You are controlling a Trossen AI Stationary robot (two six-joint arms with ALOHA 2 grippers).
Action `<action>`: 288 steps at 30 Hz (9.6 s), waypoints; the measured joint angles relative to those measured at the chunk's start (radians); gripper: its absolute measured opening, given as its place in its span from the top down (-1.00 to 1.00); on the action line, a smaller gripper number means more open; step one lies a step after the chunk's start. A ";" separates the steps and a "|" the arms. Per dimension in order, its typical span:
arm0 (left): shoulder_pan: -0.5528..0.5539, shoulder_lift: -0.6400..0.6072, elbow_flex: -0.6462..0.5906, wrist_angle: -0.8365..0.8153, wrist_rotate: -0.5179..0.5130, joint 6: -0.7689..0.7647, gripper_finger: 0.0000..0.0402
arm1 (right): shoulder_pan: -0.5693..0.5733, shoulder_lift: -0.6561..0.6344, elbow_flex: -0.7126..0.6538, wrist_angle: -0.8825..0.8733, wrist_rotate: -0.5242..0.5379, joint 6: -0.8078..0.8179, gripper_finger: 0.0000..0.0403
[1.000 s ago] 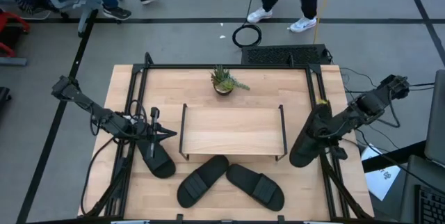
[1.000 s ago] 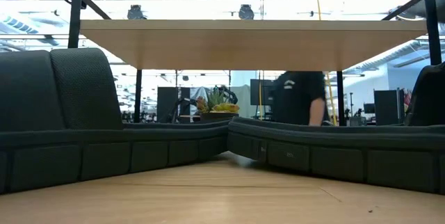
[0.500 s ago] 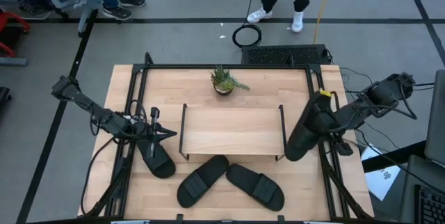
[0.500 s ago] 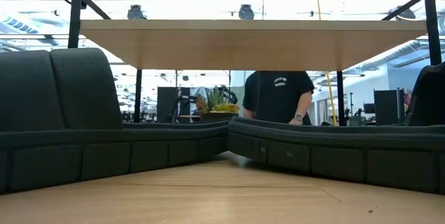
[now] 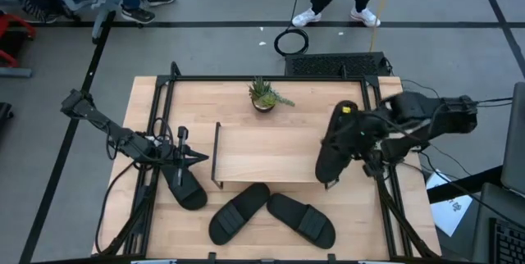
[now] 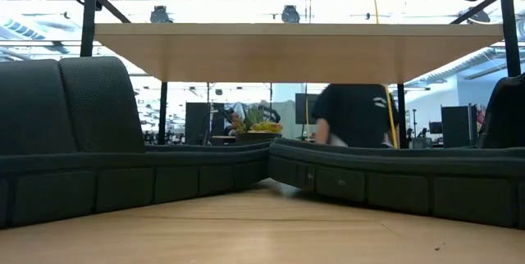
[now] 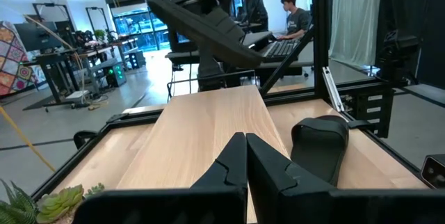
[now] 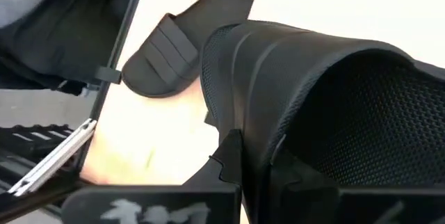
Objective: Pick and place slides into the shelf
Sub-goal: Put the black sandal on the shelf, then adjust the shelf, then put the black sandal on the shelf
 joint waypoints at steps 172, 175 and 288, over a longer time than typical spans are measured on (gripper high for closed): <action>0.003 0.001 0.000 -0.049 -0.008 0.125 0.99 | -0.674 -0.053 -0.371 0.424 0.224 -0.311 1.00; 0.003 0.000 0.000 -0.058 -0.008 0.123 0.98 | -0.706 -0.053 -0.371 0.425 0.109 -0.362 1.00; 0.003 0.000 0.029 -0.113 -0.086 0.169 0.98 | -0.172 -1.039 -1.409 1.609 0.009 -0.031 1.00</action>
